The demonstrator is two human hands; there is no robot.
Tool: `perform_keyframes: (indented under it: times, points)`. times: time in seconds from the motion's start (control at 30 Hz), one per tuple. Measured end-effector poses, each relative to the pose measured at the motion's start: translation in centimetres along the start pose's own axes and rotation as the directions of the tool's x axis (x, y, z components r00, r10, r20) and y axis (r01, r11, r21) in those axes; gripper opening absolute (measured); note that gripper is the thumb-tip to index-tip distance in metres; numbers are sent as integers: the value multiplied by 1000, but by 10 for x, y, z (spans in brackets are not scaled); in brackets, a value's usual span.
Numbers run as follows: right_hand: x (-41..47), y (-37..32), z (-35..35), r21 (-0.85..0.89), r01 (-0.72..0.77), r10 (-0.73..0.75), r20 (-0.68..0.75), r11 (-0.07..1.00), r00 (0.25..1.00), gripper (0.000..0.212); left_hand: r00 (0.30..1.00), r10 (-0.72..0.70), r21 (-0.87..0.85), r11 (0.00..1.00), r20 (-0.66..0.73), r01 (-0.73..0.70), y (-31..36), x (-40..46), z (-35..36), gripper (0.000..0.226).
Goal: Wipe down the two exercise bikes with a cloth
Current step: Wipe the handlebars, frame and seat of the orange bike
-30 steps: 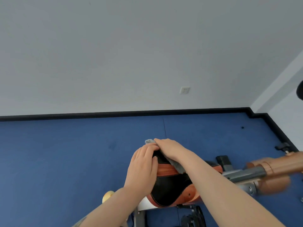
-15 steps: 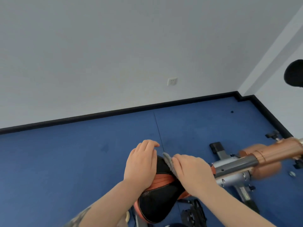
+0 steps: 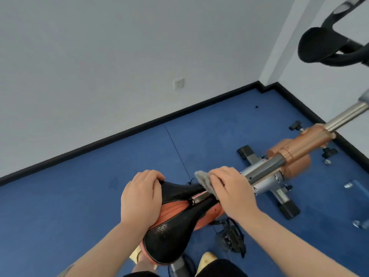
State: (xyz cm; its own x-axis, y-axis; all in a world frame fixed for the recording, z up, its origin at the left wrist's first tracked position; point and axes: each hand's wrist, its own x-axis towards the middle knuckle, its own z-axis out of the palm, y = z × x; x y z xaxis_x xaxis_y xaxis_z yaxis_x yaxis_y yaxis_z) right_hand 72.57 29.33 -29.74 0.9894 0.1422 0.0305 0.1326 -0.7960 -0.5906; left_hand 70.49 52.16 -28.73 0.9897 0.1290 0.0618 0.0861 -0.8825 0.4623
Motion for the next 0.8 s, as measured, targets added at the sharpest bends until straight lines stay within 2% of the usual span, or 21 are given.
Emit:
perform_keyframes:
  times: [0.07,0.1,0.17,0.2,0.27,0.3,0.37,0.43,0.47,0.5,0.57,0.63,0.73,0.8]
  points:
    - [-1,-6,8,87,-240,245,-59,967,968,29,1000,2,-3,1000,14,-2,0,0,0,25]
    - [-6,-16,14,29,-255,257,-117,966,959,32,1000,9,-4,1000,22,-9,0,-1,0,26]
    - [-18,-32,26,-144,-124,96,-188,982,978,34,999,38,-8,999,34,-37,0,-2,-1,27]
    - [-24,-33,27,-170,-40,13,-157,985,987,33,997,60,-13,998,41,-60,0,-2,-2,28]
    - [-22,-21,20,-124,76,-88,-94,989,992,30,989,133,-19,991,63,-132,-1,-1,-4,32]
    - [-17,-16,16,-56,74,-79,-85,996,993,27,982,172,-22,985,74,-171,-2,0,-5,33]
    - [-8,-19,13,132,-88,110,-173,987,979,21,967,228,-40,973,113,-225,-3,3,-7,36]
    - [-8,-40,26,231,-340,397,-280,912,874,25,950,270,-60,963,159,-263,-3,2,-8,39]
    - [-14,-56,38,232,-430,485,-306,872,819,32,939,292,-64,956,182,-285,-5,1,-9,40]
    - [-25,-73,52,216,-459,507,-320,862,801,41,929,312,-65,950,201,-305,-5,0,-9,39]
    - [-51,-110,78,141,-408,431,-302,902,850,52,893,383,-72,924,238,-377,-11,5,-12,33]
    - [-55,-119,84,46,-425,422,-257,904,869,54,828,480,-54,872,291,-486,-17,19,-15,28]
    - [-27,-109,65,-82,-605,576,-230,792,784,52,739,554,-128,824,384,-552,-24,38,-13,29]
    - [-23,-114,61,-120,-641,604,-241,758,760,53,745,546,-288,837,384,-465,-28,39,-12,27]
